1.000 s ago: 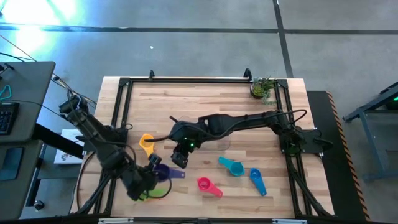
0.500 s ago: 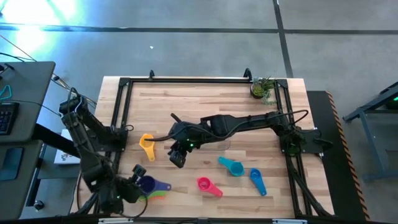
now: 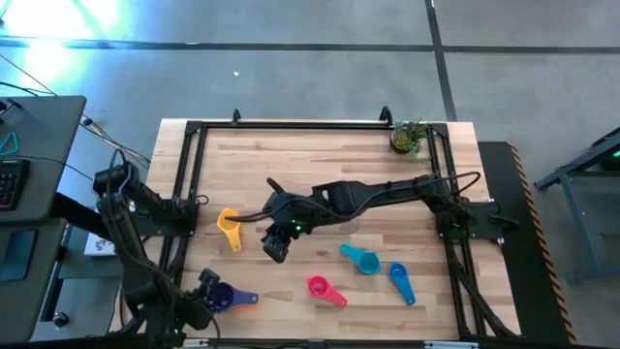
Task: Nest measuring cups in basket
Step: Stack the dark blue measuring cup on top of the green measuring cup
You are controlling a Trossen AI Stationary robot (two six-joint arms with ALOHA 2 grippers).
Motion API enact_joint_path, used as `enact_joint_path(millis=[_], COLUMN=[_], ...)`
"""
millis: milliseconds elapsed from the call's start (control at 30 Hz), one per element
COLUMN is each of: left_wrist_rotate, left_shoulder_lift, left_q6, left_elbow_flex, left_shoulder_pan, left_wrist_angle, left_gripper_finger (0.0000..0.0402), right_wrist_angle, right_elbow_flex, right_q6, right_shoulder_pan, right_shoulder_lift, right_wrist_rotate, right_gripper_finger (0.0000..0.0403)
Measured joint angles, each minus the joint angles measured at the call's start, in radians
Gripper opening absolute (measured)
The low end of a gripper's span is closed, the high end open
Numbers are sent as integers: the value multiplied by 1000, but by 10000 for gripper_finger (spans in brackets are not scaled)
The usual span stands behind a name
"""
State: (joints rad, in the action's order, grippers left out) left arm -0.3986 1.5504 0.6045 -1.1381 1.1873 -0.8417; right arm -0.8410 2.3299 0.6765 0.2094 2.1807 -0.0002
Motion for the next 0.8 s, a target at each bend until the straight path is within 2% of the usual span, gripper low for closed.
enact_joint_path(millis=[800], left_wrist_rotate=[28], left_shoulder_lift=[89], left_q6=[75], left_elbow_flex=[0], left_shoulder_pan=[-3], left_wrist_angle=[-3], left_gripper_finger=[9], right_wrist_angle=[0], right_elbow_flex=[-1], right_q6=[-3], right_shoulder_pan=[50], right_shoulder_lift=[0], right_wrist_rotate=[0], right_gripper_finger=[136])
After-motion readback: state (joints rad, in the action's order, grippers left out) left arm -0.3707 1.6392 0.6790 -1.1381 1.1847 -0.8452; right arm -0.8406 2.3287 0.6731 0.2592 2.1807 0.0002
